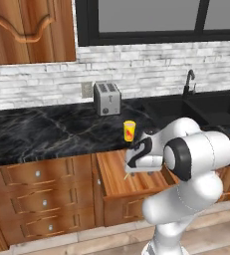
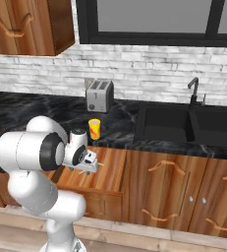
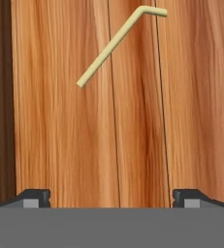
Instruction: Pick up the straw from the right drawer and put it inside the smoothie cup.
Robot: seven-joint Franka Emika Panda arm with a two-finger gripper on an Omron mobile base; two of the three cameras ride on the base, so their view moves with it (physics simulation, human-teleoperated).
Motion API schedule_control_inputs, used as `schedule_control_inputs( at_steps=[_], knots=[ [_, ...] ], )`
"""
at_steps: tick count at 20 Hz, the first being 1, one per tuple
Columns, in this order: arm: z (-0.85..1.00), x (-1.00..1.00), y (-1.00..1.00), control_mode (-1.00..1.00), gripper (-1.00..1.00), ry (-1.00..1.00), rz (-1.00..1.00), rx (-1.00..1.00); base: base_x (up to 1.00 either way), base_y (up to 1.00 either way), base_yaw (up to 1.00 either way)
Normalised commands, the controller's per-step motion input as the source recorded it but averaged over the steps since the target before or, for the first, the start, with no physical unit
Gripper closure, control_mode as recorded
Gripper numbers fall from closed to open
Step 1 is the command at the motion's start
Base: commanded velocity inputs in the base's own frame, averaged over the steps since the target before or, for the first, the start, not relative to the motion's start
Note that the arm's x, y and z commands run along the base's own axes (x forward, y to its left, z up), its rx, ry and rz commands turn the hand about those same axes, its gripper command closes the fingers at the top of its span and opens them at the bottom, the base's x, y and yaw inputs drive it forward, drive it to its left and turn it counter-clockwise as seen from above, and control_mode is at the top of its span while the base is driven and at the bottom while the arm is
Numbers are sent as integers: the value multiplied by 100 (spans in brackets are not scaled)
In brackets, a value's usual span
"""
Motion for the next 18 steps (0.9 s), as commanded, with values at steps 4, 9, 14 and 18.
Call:
schedule_control_inputs(
  at_steps=[4, 9, 14, 18],
  knots=[
    [-16, 25, 0, -100, -100, 0, -5, 0, 0, 0, 0],
    [-19, 24, 0, -100, -100, -1, -4, 0, 0, 0, 0],
    [-23, 22, 0, -100, -100, -1, -3, 0, 0, 0, 0],
    [-27, 14, 0, -100, -100, -2, -2, 0, 0, 0, 0]
  ],
)
